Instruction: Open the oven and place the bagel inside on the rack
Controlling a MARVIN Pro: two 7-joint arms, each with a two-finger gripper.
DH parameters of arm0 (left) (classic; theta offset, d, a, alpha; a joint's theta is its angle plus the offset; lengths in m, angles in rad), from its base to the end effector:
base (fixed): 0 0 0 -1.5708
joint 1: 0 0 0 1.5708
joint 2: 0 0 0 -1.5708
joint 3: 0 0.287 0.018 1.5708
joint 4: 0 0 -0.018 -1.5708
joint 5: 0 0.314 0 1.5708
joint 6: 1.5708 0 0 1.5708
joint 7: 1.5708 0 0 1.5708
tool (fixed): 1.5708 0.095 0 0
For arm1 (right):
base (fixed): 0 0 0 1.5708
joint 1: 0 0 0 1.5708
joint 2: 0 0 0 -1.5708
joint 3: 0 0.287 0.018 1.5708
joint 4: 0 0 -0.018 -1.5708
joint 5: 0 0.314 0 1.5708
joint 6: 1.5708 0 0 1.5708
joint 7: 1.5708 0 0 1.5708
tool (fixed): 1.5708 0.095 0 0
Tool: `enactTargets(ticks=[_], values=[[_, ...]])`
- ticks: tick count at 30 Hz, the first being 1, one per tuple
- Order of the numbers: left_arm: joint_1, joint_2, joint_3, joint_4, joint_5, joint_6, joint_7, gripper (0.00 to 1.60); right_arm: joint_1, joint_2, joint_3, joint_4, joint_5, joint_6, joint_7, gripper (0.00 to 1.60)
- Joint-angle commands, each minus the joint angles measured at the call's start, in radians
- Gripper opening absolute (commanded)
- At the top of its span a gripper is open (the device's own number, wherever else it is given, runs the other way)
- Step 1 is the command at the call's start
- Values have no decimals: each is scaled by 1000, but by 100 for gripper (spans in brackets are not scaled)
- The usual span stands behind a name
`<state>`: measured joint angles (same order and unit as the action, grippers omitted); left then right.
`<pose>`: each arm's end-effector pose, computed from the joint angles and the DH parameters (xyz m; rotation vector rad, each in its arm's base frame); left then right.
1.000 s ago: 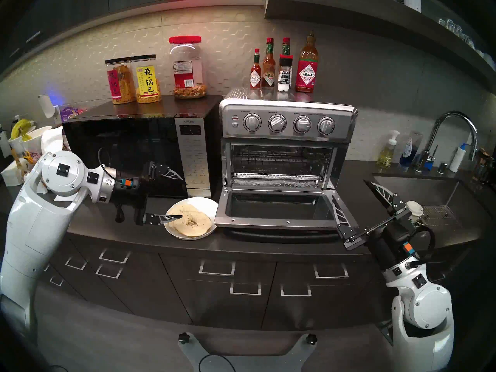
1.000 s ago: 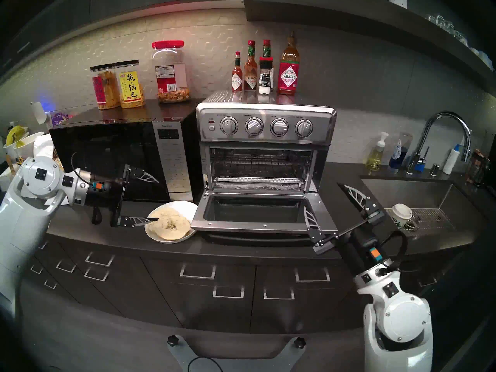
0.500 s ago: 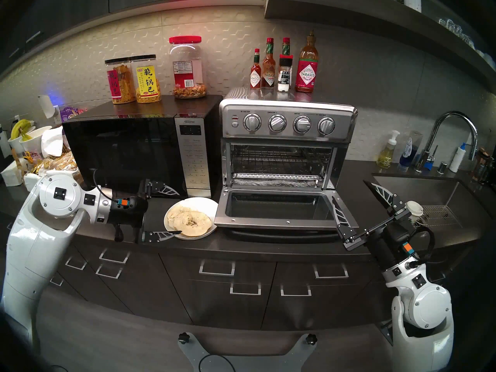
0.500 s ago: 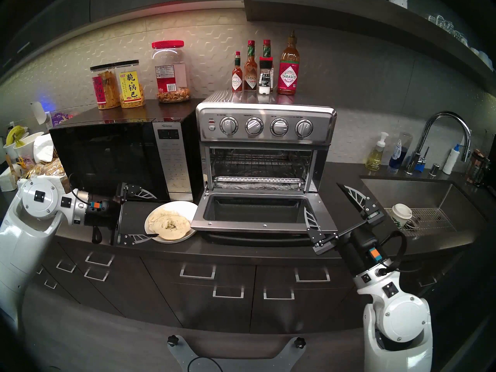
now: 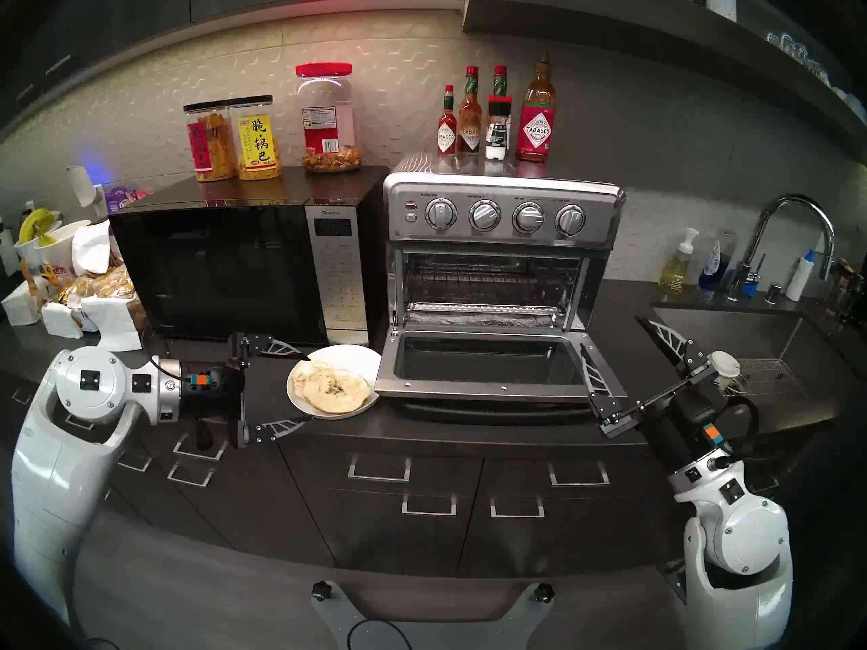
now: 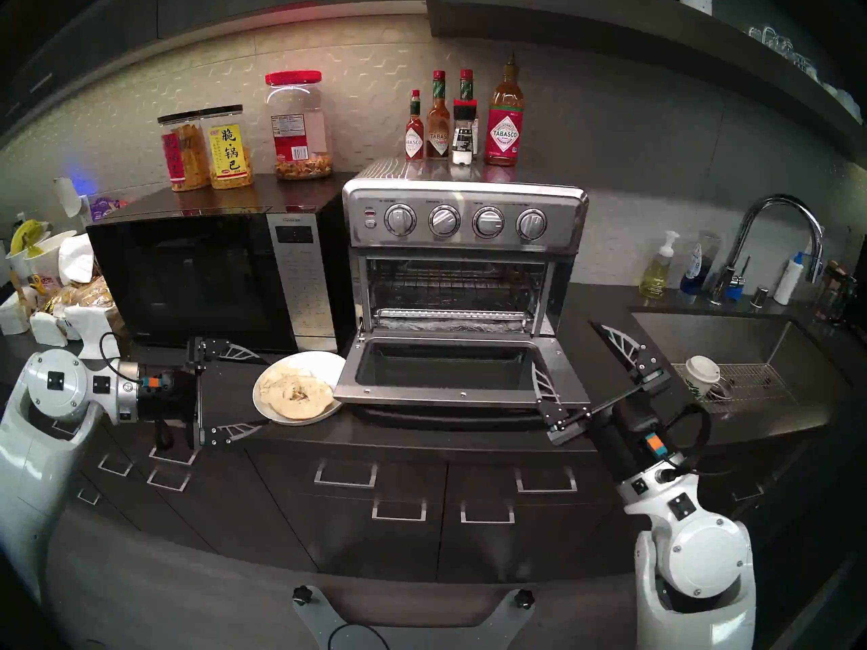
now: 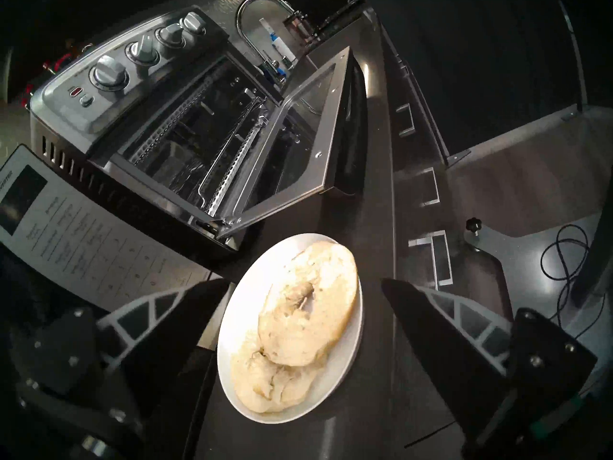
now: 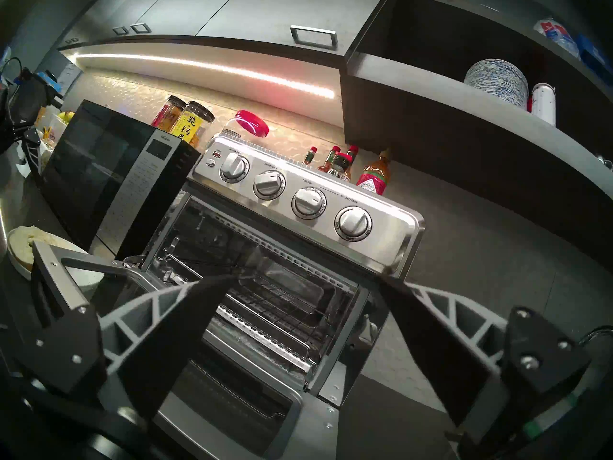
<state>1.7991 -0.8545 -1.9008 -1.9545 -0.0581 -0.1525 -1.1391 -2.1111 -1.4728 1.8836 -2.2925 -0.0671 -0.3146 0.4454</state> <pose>0.3251 0.1297 -0.1790 1.7104 -1.9030 1.6223 0.2569 -0.0570 -0.1727 1.5868 0.7810 2.4427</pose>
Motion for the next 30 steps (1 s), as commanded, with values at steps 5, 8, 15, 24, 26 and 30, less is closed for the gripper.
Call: enactTargets(ticks=[5, 8, 15, 24, 26, 30], values=[[166, -162, -150, -28, -2, -43, 77, 160, 8, 2, -2, -19, 2, -6, 0, 160], [220, -207, -209, -46, 2, -69, 106, 160, 8, 2, -2, -20, 2, -6, 0, 160], [300, -292, -313, -148, 40, -176, 179, 160, 7, 2, -2, -23, 3, -7, 1, 160], [370, -400, -390, -234, 210, -337, 328, 160, 4, 2, -1, -29, 4, -7, 2, 160], [356, -422, -385, -220, 248, -346, 360, 160, 3, 2, -1, -31, 5, -7, 2, 160], [304, -451, -360, -186, 315, -337, 415, 160, 1, 2, -1, -33, 6, -6, 3, 160]])
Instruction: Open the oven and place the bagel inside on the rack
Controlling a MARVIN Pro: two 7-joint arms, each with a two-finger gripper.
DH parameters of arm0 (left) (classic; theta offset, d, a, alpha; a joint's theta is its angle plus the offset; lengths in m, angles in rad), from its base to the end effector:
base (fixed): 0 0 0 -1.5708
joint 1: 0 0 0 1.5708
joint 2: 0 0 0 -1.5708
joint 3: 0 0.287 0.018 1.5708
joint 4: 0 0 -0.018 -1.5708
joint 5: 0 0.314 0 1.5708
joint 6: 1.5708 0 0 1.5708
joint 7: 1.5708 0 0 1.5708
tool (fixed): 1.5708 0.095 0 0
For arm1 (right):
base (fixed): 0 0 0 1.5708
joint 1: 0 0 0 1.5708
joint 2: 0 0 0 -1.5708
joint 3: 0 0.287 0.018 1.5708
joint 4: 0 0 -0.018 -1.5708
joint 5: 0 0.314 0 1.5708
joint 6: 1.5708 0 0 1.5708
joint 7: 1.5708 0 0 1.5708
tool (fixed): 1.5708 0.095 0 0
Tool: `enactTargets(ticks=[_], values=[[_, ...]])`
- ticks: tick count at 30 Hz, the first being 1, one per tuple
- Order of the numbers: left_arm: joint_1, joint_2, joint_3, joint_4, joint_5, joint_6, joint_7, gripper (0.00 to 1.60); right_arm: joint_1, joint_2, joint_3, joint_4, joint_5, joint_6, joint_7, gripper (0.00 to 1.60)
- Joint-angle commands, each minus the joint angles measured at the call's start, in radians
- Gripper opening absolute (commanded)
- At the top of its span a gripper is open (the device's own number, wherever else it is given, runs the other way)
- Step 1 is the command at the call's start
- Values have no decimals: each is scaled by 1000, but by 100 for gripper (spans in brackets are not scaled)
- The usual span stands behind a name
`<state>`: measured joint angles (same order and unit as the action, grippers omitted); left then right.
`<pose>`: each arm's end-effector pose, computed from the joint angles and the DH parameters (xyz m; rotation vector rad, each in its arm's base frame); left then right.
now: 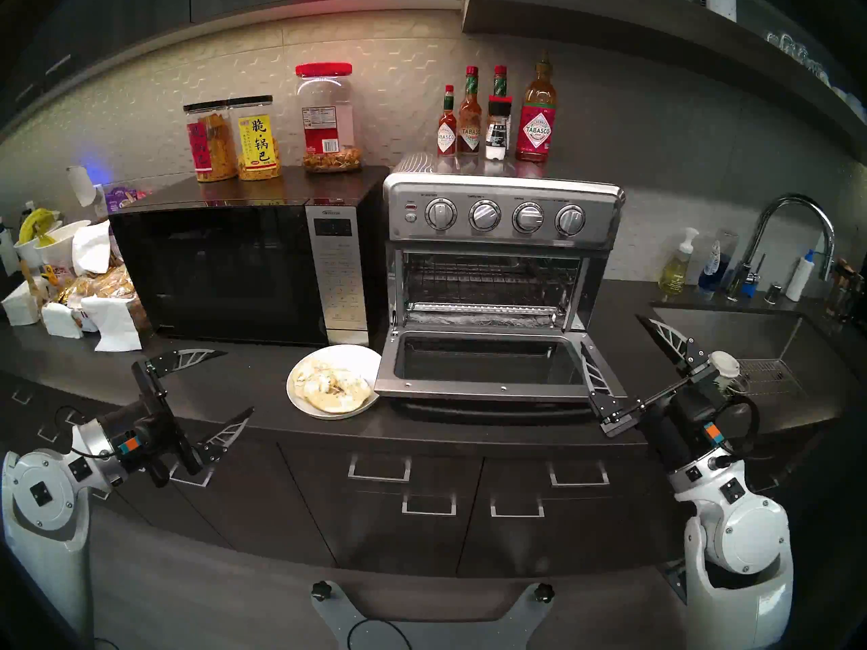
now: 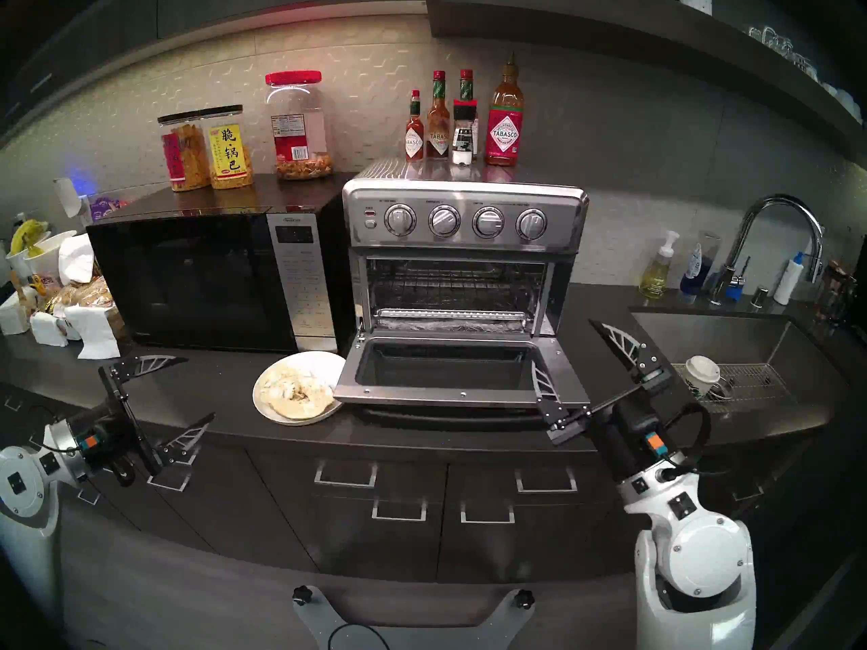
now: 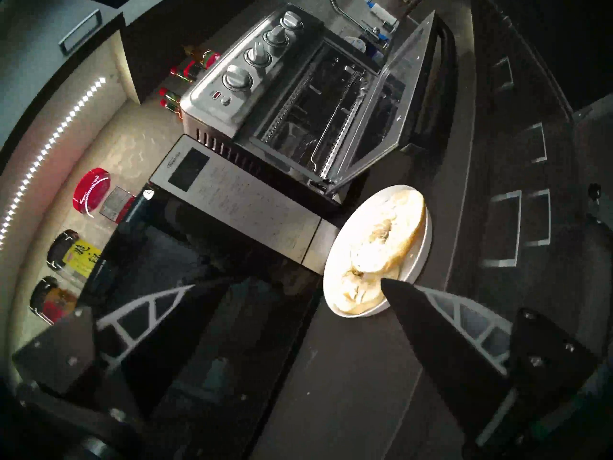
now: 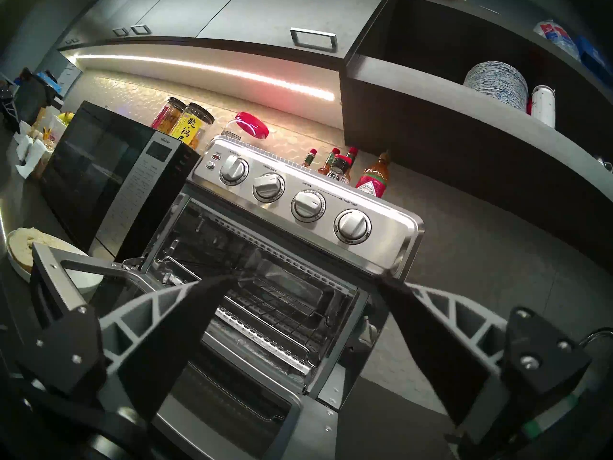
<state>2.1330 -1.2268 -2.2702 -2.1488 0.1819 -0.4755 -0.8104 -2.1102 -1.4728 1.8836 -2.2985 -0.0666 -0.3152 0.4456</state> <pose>0.2394 0.1760 -0.1824 -1.5229 1.4872 -1.7768 0.2566 -0.0563 -0.1701 1.5768 0.7829 2.4474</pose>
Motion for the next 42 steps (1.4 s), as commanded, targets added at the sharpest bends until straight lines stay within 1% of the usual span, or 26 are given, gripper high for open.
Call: enactTargets(ticks=[1, 2, 5, 6, 7, 8, 9, 14, 16, 18, 23, 25, 27, 29, 34, 42], values=[[-38, -68, 14, 14, 92, -9, 89, 160, 0, 2, -1, -27, 6, -5, 3, 160], [-50, -56, 20, 27, 51, 6, 80, 160, 0, 2, -1, -28, 6, -5, 3, 160], [-73, -19, 25, 49, -10, 26, 54, 160, 0, 2, -1, -27, 6, -5, 3, 160], [-80, -11, 28, 55, -62, 53, 36, 160, 0, 2, -1, -27, 5, -5, 3, 160], [-87, -2, 28, 58, -74, 66, 27, 160, 1, 2, -1, -27, 5, -5, 3, 160], [-87, 29, 28, 65, -48, 51, 10, 160, 0, 2, -1, -27, 5, -5, 3, 160], [-90, 37, 32, 73, -63, 55, 1, 160, 0, 2, -1, -27, 5, -5, 3, 160], [-106, 85, 43, 89, -89, 55, -59, 160, 0, 2, -1, -27, 5, -5, 3, 160], [-105, 102, 47, 88, -75, 45, -79, 160, 0, 2, -1, -27, 5, -5, 3, 160], [-107, 110, 50, 91, -79, 42, -98, 160, 0, 2, -1, -27, 5, -5, 3, 160], [-122, 118, 53, 102, -74, 33, -120, 160, 0, 2, -1, -28, 6, -5, 3, 160], [-131, 123, 59, 106, -50, 16, -121, 160, 0, 2, 0, -28, 6, -5, 3, 160], [-141, 122, 70, 117, -52, 11, -122, 160, 0, 2, 0, -28, 6, -5, 3, 160], [-148, 124, 82, 123, -26, -5, -121, 160, 0, 2, 0, -28, 6, -5, 3, 160], [-168, 118, 109, 149, -8, -23, -116, 160, 0, 2, 0, -28, 6, -5, 3, 160], [-228, 139, 143, 187, 9, -22, -108, 160, 0, 2, -1, -28, 6, -5, 3, 160]])
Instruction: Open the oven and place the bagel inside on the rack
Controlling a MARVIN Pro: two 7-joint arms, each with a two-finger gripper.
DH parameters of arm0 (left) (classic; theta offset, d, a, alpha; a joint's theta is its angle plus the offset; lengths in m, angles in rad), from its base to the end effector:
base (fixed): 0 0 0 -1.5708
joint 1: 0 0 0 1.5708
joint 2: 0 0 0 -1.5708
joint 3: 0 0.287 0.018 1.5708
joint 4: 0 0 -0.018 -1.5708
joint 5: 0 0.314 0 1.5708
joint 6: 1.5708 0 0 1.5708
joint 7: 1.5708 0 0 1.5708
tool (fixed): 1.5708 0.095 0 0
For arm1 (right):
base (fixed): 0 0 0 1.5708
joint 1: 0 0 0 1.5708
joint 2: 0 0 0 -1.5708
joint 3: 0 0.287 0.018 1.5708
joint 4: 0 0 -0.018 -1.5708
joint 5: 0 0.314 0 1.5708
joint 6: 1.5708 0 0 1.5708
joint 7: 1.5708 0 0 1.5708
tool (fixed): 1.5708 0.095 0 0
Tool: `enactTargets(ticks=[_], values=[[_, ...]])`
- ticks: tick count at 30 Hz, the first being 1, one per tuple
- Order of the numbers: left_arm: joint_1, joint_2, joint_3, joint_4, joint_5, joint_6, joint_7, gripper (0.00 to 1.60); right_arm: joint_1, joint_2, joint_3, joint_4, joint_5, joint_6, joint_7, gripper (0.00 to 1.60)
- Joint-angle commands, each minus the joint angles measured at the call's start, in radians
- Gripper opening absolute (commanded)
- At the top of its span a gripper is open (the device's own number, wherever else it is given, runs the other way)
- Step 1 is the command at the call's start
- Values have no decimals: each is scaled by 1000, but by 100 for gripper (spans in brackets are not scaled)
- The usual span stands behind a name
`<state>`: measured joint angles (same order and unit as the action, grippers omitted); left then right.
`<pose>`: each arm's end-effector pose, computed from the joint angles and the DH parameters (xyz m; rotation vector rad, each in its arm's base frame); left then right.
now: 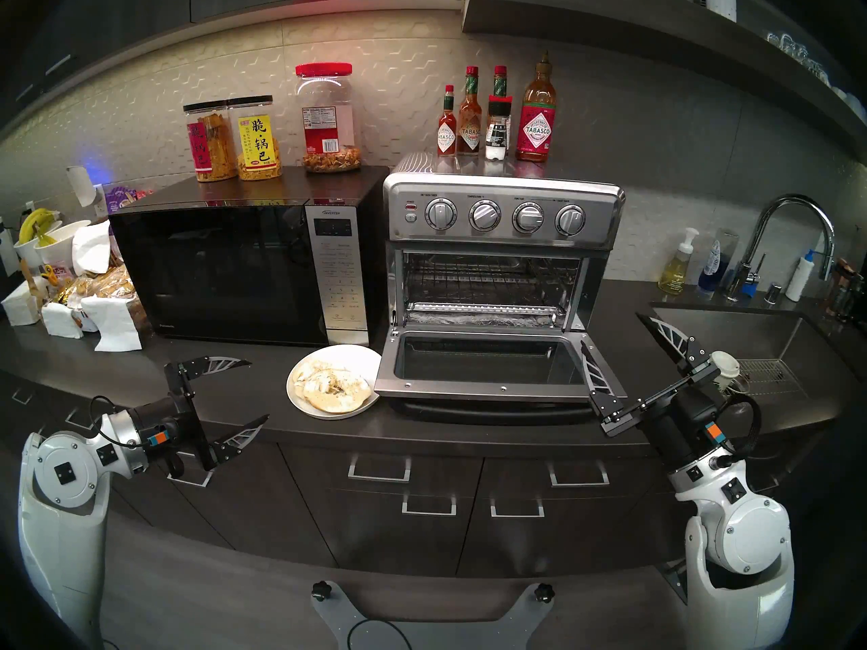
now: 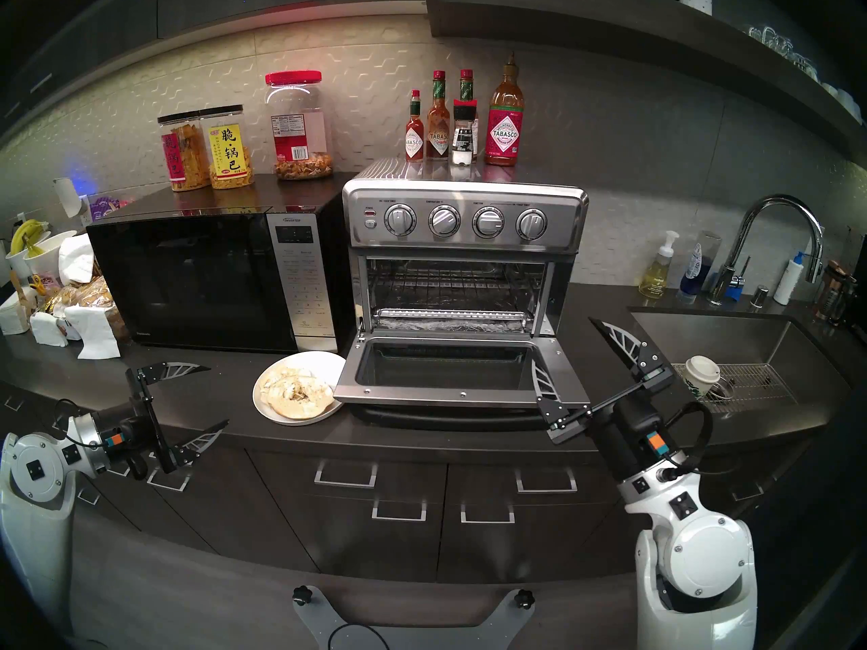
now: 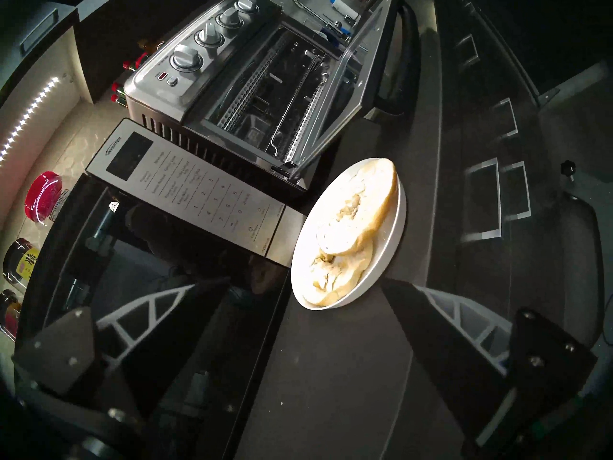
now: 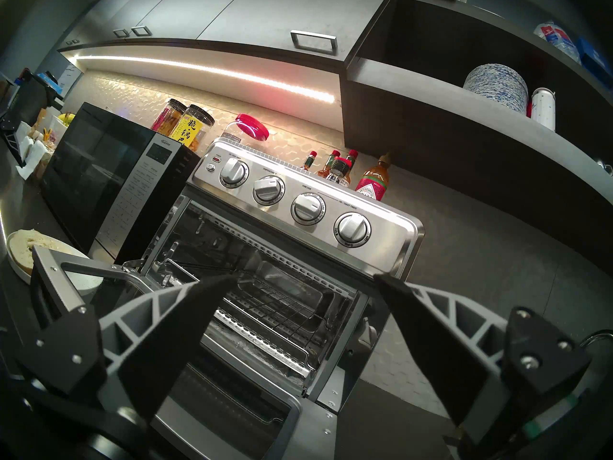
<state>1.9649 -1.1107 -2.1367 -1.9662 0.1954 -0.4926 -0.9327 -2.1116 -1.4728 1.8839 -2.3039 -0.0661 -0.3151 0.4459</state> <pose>0.2858 0.1785 -0.2078 -1.5575 1.7005 -1.7459 0.2560 -0.0558 -0.1685 1.5716 0.7847 2.4498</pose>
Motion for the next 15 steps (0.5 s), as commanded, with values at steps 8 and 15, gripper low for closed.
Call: enactTargets(ticks=[8, 15], values=[[-124, 68, 43, 34, 26, -11, 5, 160, 2, 2, -1, -22, 5, -5, 2, 160], [-162, 103, 69, 47, 44, -19, -9, 160, 2, 2, -1, -22, 5, -5, 2, 160]])
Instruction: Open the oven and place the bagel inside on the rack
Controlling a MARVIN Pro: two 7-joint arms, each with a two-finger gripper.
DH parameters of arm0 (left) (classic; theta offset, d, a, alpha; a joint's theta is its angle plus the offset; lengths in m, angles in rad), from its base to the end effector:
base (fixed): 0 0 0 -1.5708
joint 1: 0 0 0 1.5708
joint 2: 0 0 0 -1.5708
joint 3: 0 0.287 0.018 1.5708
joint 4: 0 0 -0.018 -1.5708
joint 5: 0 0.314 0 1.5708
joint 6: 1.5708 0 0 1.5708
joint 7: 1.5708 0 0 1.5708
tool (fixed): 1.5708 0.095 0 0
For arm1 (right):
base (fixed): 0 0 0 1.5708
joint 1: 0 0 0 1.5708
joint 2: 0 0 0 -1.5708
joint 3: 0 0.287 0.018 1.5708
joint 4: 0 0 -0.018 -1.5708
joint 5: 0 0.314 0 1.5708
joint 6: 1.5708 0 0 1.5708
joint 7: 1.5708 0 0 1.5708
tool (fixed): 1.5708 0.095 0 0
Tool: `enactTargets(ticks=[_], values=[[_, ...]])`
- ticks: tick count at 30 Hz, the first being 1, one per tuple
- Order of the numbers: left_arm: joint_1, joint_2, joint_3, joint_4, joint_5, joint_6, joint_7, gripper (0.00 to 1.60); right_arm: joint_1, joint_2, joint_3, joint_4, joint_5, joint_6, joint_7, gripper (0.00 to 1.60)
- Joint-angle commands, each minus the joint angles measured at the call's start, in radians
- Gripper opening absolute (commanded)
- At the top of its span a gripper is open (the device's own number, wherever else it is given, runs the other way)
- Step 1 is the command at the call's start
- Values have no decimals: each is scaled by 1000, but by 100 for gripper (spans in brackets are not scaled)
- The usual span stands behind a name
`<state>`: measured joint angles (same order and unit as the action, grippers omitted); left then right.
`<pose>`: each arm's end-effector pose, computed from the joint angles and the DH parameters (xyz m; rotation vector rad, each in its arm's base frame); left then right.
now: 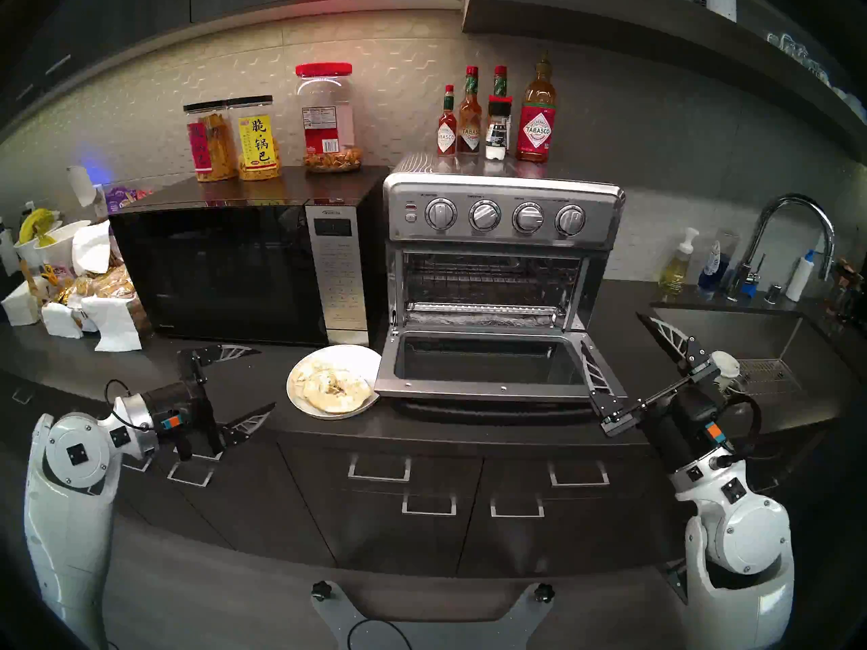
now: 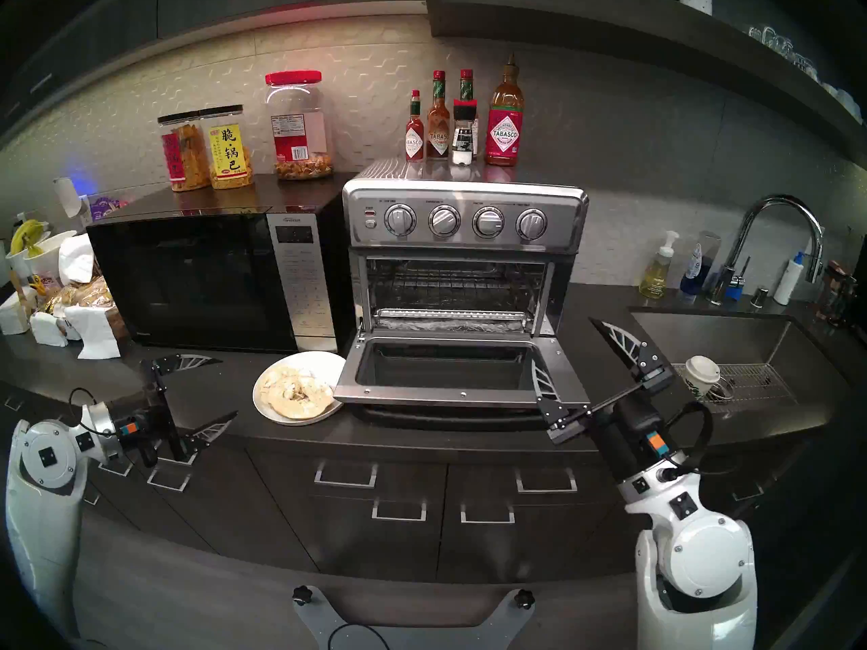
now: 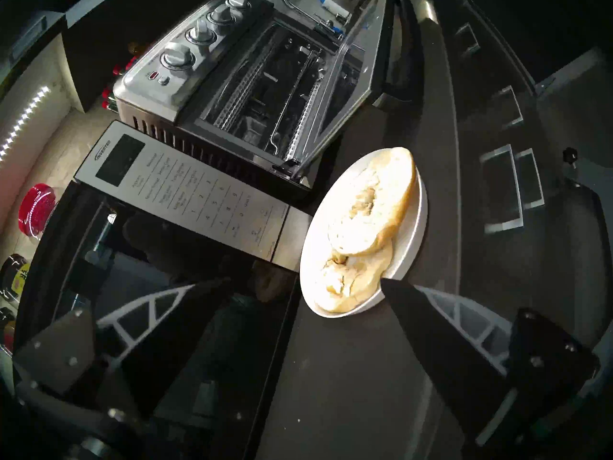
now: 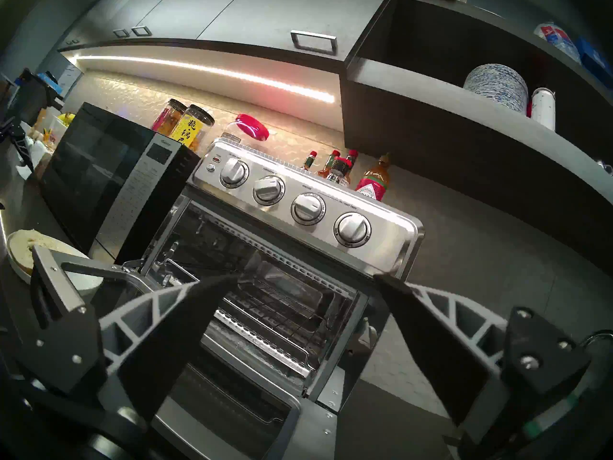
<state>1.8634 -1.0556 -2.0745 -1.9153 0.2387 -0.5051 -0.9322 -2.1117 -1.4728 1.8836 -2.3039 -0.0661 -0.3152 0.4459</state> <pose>0.3134 0.1765 -0.1978 -1.4731 1.7649 -1.7118 0.2560 -0.0557 -0.1685 1.5717 0.7848 2.4501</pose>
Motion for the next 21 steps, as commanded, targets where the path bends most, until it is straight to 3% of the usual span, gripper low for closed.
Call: enactTargets(ticks=[1, 12, 21], values=[[-63, 53, 10, -4, 4, -8, -12, 160, 2, 2, -1, -22, 5, -5, 2, 160], [-55, 48, 31, -14, 63, -51, -7, 160, 1, 2, 0, -23, 6, -5, 3, 160], [-52, 36, 34, -13, 66, -64, -4, 160, 1, 2, 0, -23, 6, -5, 3, 160]])
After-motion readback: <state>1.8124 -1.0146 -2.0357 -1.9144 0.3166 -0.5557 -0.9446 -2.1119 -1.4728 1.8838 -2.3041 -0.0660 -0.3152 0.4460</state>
